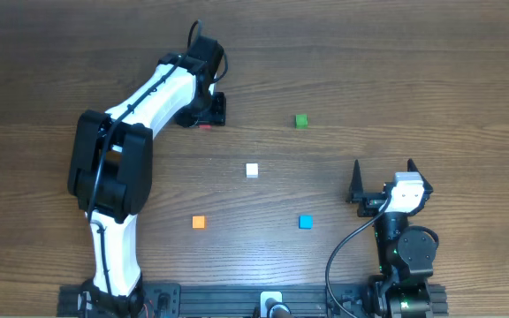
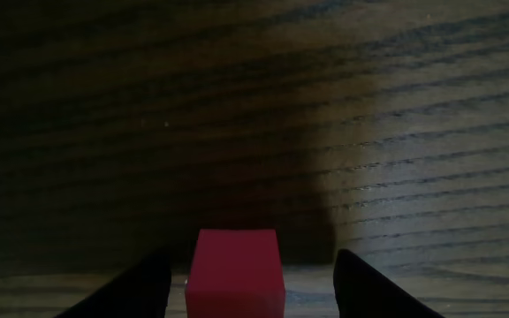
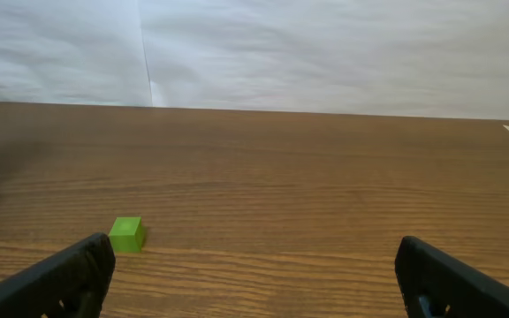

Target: Stack Cubes

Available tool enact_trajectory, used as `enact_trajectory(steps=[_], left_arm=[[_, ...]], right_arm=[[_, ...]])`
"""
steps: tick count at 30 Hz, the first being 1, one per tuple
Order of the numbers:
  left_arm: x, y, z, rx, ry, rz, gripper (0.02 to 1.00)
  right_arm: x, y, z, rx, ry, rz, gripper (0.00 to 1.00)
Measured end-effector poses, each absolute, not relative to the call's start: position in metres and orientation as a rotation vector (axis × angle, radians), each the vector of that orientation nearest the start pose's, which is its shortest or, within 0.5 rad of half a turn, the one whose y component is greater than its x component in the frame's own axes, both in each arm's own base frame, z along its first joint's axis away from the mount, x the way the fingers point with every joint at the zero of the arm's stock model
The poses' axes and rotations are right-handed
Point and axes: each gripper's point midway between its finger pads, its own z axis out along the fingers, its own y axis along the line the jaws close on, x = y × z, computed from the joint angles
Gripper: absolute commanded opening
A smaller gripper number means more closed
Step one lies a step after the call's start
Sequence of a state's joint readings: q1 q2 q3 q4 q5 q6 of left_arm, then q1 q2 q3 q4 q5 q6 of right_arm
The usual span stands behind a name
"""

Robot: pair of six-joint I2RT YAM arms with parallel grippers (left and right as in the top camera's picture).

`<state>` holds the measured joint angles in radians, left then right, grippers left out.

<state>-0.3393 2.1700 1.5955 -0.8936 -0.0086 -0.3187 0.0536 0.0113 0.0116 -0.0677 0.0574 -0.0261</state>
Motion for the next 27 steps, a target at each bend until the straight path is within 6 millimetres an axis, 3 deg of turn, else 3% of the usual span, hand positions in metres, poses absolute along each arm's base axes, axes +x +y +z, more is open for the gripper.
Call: enact_trajectory(steps=[22,27], left_arm=[[0.408,-0.142,0.004,0.005,3.045,-0.038,0.084],[0.394,-0.143,0.013,-0.036,3.079,-0.023,0.04]], right_arm=[[0.246,0.003,0.16,-0.022,1.638,-0.026,0.993],[0.246,0.003,0.16,-0.022,1.638,-0.027,0.991]])
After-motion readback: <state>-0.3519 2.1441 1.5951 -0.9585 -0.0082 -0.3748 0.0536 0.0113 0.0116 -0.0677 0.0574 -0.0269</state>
